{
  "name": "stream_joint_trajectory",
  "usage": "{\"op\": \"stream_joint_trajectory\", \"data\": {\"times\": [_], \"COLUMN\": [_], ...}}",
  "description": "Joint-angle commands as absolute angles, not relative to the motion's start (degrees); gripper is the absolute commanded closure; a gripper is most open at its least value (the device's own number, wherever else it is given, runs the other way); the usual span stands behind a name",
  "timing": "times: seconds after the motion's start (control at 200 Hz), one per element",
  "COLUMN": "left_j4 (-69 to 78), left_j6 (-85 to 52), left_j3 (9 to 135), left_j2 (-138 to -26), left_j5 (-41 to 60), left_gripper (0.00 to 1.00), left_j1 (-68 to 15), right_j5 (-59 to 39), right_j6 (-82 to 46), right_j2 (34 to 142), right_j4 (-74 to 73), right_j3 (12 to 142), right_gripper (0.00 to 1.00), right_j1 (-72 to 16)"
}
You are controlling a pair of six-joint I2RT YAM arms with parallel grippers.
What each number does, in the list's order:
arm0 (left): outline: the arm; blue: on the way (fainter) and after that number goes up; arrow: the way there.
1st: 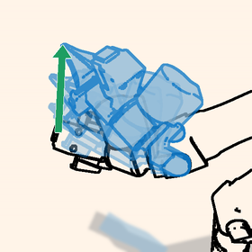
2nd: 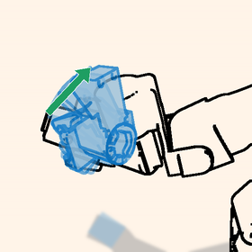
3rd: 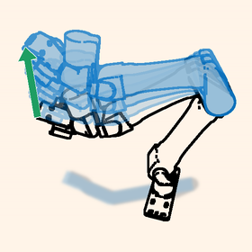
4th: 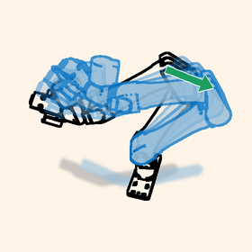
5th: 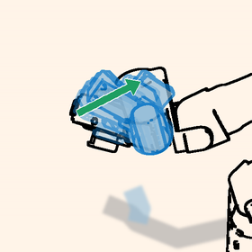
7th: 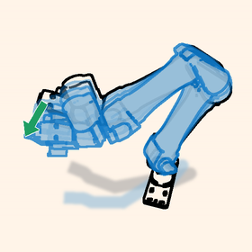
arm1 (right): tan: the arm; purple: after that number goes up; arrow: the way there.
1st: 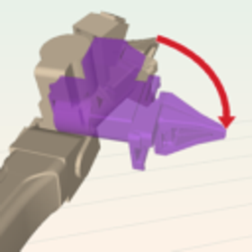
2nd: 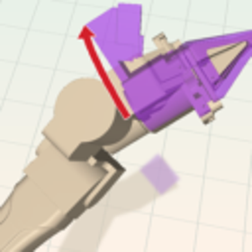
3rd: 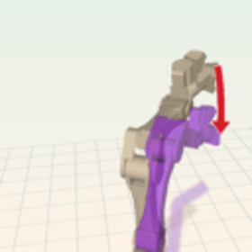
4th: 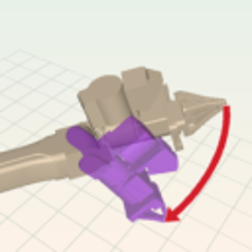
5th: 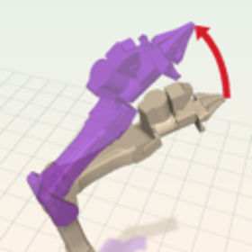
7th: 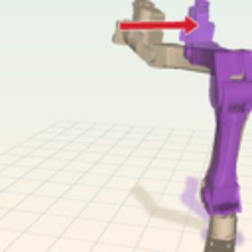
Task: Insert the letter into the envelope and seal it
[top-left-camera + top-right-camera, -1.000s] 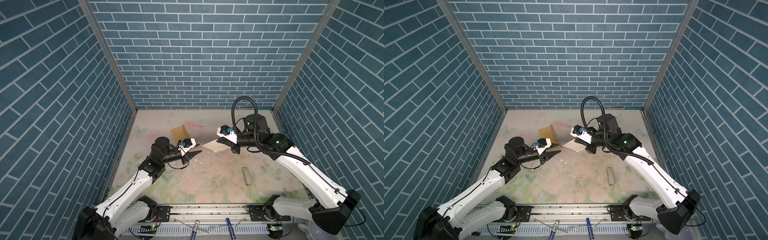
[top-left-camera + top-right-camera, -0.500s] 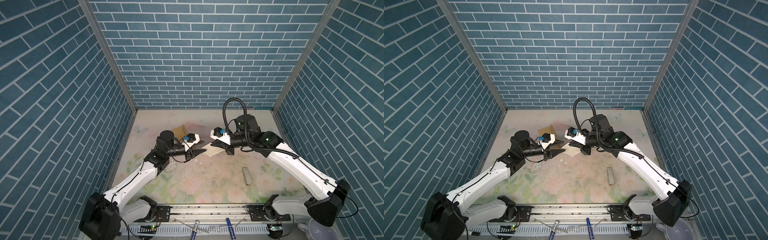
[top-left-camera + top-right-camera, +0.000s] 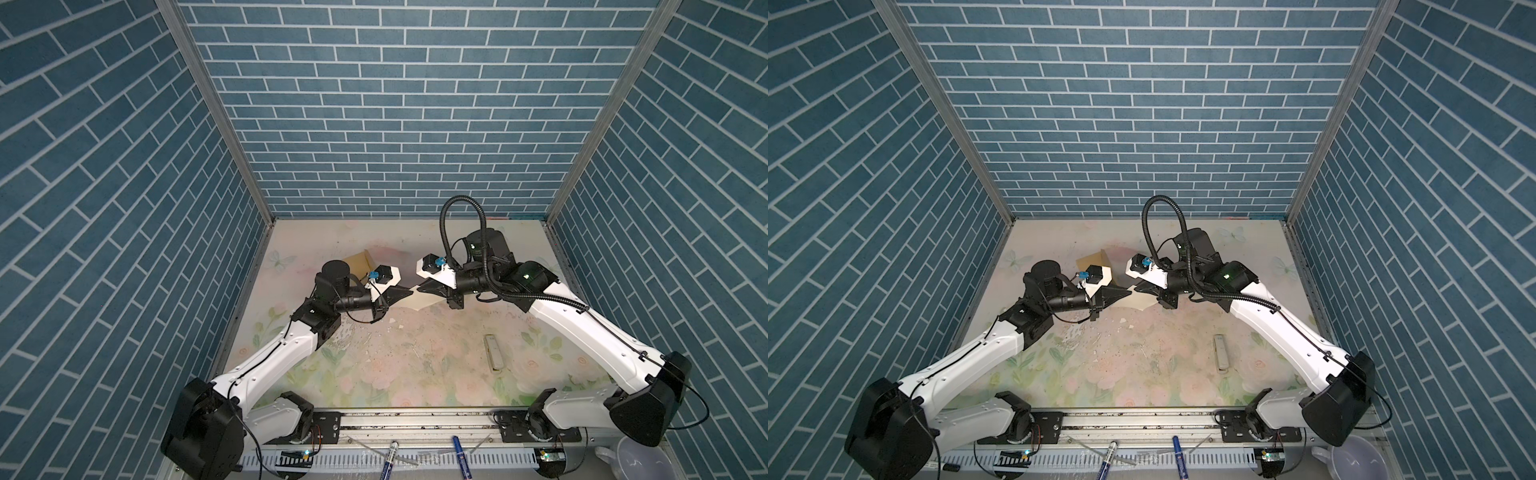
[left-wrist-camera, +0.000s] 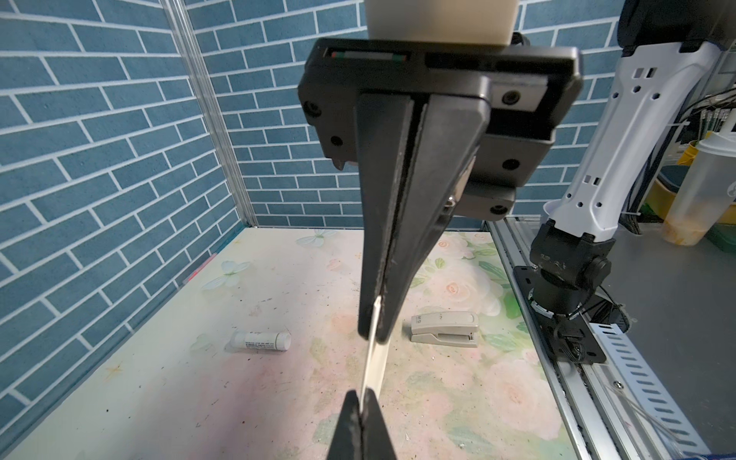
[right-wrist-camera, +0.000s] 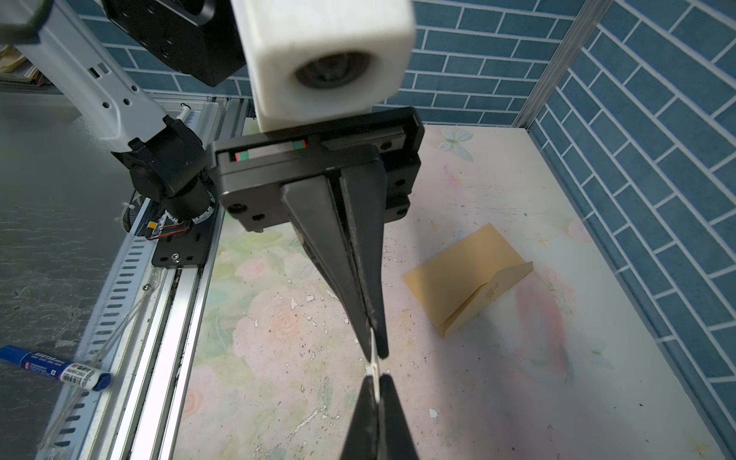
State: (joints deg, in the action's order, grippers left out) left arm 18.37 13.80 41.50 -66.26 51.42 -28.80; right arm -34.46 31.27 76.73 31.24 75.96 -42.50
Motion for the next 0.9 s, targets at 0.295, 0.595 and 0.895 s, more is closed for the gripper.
{"op": "stream_joint_trajectory", "data": {"times": [0.295, 0.595, 0.895], "left_j4": [6.2, -1.7, -7.8], "left_j6": [4.4, -11.0, -14.4], "left_j3": [44.6, 43.9, 43.1], "left_j2": [-61.4, -57.0, -54.0], "left_j5": [18.1, 15.0, 14.1], "left_gripper": [1.0, 1.0, 1.0], "left_j1": [-26.9, -10.4, -2.7], "right_j5": [-25.3, -13.1, 5.2], "right_j6": [23.8, 17.0, 7.1], "right_j2": [75.5, 83.1, 99.5], "right_j4": [23.6, 19.5, 16.0], "right_j3": [74.4, 77.0, 86.8], "right_gripper": [0.56, 0.24, 0.23], "right_j1": [-42.9, -44.1, -49.2]}}
